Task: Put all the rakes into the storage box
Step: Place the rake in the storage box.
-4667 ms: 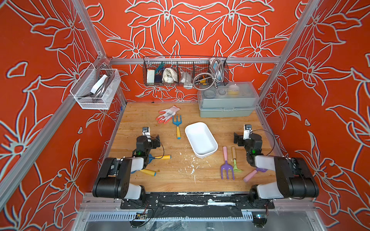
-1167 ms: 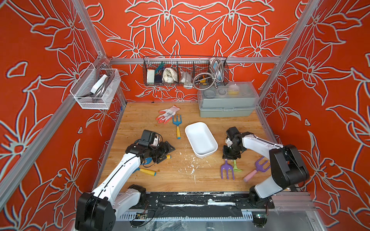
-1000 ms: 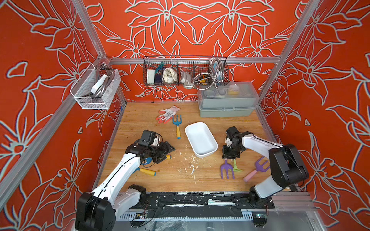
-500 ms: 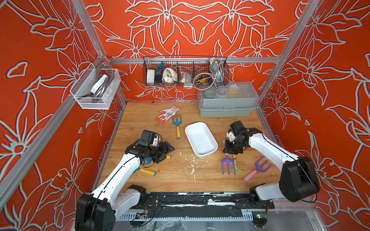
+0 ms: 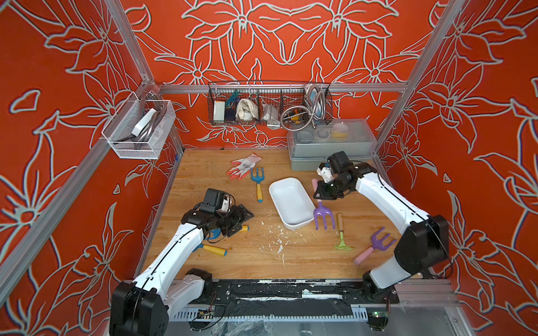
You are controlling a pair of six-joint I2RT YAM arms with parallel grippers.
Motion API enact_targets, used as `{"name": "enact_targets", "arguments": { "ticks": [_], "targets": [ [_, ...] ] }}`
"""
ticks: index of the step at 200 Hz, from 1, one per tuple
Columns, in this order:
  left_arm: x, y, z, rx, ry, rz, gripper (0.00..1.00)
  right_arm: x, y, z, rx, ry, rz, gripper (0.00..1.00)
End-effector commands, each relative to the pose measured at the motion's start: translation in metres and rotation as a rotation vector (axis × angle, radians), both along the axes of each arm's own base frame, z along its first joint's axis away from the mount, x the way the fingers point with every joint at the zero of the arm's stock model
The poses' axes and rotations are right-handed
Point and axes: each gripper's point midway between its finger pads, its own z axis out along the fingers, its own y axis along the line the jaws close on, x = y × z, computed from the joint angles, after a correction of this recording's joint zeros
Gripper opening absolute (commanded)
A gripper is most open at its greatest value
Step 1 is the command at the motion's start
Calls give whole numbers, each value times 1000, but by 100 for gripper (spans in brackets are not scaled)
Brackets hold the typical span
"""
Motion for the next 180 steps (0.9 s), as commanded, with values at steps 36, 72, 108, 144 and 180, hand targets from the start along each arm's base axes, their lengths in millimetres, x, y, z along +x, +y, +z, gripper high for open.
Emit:
{"name": "enact_targets", "arguments": {
  "ticks": [36,72,108,144,180],
  "targets": [
    [1,13,14,-15,-19,37,77,21,64,-1,0,15,217,0],
    [-1,17,13,-12,-4,49,77,33,83,-22,-34,42,264,0],
    [-1,20,11,-7,3,55,77,36,96,-47,-50,73,284,0],
    [0,21,10,-6,11,59,77,35,100,-63,-68,87,286,0],
    [3,22,9,-4,18,68,77,42,99,-62,-79,61,282,12]
  ]
}}
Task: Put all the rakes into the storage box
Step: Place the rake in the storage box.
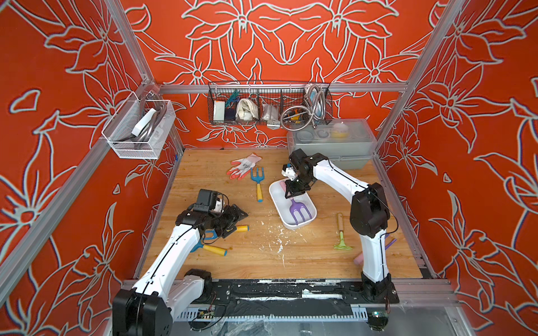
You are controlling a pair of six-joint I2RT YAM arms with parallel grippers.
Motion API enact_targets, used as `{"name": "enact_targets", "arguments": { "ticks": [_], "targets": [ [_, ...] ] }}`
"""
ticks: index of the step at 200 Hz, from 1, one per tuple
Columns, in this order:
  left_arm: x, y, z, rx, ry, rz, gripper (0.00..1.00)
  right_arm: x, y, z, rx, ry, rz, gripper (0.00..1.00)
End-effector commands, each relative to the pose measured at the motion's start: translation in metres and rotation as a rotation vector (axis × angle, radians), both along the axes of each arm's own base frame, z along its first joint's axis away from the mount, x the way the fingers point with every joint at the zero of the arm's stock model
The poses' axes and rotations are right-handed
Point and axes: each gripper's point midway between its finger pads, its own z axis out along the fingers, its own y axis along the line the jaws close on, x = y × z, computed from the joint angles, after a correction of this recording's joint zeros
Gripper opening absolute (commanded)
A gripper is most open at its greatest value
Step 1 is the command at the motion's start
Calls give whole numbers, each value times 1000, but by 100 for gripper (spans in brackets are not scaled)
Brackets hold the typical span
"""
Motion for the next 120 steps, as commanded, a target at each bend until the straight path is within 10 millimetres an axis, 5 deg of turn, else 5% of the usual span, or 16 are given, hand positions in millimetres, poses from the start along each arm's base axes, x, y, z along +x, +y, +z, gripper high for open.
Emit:
{"name": "enact_targets", "arguments": {
  "ticks": [1,60,120],
  "targets": [
    [5,0,10,-3,-21,-9,77,7,0,0,-18,-39,11,12],
    [7,2,8,-5,-10,20,77,15,-3,21,-23,-103,4,43],
    [8,3,6,-13,-2,38,77,13,-32,65,-39,-219,-94,41]
  ]
}}
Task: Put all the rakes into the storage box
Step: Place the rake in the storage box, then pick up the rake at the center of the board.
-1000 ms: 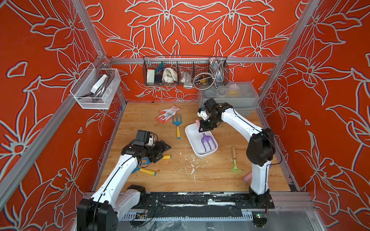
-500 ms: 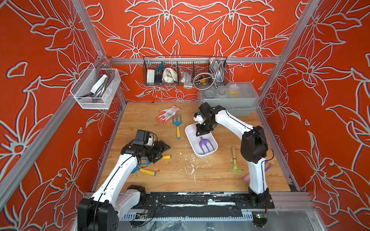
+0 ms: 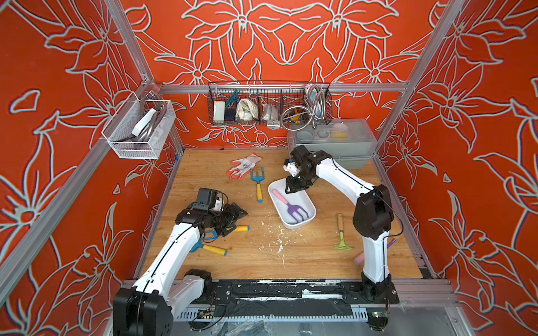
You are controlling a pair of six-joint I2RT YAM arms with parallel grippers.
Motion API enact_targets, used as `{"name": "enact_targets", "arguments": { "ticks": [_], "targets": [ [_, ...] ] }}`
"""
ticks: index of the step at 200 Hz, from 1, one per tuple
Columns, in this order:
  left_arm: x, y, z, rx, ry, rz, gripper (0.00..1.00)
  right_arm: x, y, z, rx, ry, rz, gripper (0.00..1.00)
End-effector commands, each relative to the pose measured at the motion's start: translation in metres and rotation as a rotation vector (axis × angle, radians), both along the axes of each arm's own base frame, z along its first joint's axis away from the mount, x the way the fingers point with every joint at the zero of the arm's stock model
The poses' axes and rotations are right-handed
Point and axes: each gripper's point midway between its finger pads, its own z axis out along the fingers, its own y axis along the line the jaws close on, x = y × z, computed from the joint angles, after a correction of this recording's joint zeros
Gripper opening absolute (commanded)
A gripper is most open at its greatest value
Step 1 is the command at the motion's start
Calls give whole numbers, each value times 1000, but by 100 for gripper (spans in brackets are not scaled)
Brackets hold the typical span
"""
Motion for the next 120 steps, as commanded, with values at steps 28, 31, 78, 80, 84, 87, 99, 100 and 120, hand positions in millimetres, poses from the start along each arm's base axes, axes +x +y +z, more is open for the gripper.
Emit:
{"name": "enact_targets", "arguments": {
  "ticks": [28,31,78,80,84,87,99,100,120],
  "targets": [
    [4,1,1,-11,-5,17,77,-18,-54,33,-56,-114,-142,40],
    [4,1,1,-12,-5,18,77,-20,-58,33,-60,-114,-151,40],
    [-2,-2,-6,-19,9,20,76,-56,-129,0,-108,-31,-334,41],
    [-2,-2,-7,-19,9,19,76,-57,-133,-1,-109,-28,-343,41],
    [-2,-3,-7,-20,11,18,76,-60,-139,-4,-111,-16,-362,41],
    [-3,-3,-8,-19,11,16,76,-62,-144,-6,-113,-9,-378,42],
    [-3,-6,-9,-19,12,6,76,-71,-161,-16,-113,22,-430,44],
    [-3,-6,-9,-18,11,5,76,-71,-162,-17,-112,24,-433,44],
    [-3,-13,-11,-21,16,-19,76,-83,-184,-34,-123,61,-496,50]
  ]
}}
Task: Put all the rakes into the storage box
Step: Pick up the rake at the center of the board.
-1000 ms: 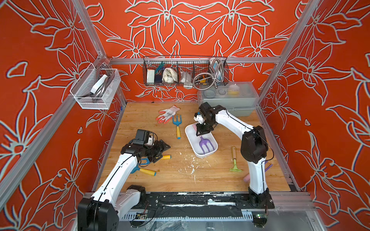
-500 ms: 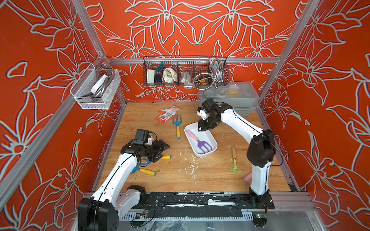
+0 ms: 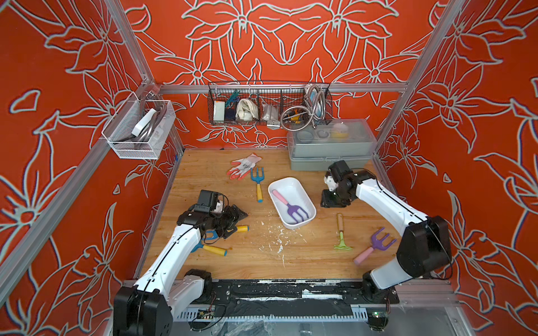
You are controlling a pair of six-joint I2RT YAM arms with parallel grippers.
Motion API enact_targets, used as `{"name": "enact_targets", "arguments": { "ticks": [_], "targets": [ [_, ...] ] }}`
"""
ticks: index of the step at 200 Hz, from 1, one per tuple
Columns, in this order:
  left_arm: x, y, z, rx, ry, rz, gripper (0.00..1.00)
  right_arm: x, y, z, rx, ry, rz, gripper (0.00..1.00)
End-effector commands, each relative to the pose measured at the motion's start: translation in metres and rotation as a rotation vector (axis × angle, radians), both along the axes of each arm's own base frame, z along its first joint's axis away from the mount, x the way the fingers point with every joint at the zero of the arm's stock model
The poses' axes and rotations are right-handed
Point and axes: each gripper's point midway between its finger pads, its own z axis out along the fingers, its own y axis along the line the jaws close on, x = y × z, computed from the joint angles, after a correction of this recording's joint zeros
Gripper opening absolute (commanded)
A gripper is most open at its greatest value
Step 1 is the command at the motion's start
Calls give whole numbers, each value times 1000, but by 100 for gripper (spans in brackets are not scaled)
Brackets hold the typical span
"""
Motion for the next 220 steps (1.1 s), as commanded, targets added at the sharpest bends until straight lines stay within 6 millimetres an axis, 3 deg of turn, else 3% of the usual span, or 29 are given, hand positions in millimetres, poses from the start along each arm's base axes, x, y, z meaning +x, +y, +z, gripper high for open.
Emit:
{"name": "enact_targets", "arguments": {
  "ticks": [1,37,90,161,220],
  "targets": [
    [1,-9,0,-9,-11,-25,76,-8,-21,-9,-4,7,-90,50],
    [4,-20,3,-22,-18,-51,76,-22,-44,-40,-51,95,-130,51],
    [6,-23,8,-31,-38,-68,76,-27,-57,-67,-100,163,-135,50],
    [2,-23,8,-35,-39,-75,77,-33,-60,-92,-120,226,-125,48],
    [1,-22,7,-29,-39,-74,77,-39,-60,-100,-114,245,-121,39]
  ]
}}
